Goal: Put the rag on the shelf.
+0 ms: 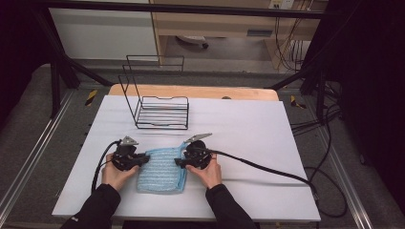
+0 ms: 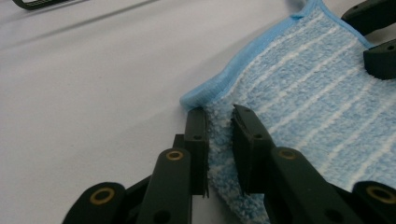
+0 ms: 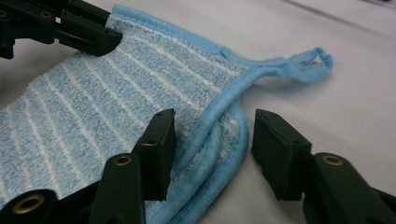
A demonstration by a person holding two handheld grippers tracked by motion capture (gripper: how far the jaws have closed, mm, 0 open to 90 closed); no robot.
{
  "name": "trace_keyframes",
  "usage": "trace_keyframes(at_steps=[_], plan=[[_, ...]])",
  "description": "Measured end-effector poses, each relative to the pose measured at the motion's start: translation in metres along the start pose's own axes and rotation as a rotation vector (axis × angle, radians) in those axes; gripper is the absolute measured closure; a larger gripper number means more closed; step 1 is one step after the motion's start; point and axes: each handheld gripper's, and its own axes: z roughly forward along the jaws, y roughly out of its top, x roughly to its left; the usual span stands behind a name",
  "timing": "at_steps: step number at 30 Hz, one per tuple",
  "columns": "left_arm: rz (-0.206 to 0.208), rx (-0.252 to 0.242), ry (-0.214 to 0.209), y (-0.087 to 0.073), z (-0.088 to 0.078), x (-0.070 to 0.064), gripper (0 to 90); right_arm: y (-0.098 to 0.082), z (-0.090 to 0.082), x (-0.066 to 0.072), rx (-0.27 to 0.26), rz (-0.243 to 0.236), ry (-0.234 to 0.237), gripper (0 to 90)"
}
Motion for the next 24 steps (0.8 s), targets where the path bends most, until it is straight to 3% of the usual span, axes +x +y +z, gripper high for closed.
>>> trace_keyframes(at_steps=[11,24], plan=[[-0.024,-0.004,-0.021,-0.0005,-0.0008,0.0034,76.4,0.0003,-0.0013,0.0010,0.031,0.070,0.036,66.2],[-0.056,-0.020,-0.062,-0.0008,-0.0070,0.0060,82.6,0.0003,-0.0044,0.0025,0.035,0.102,0.056,75.3]])
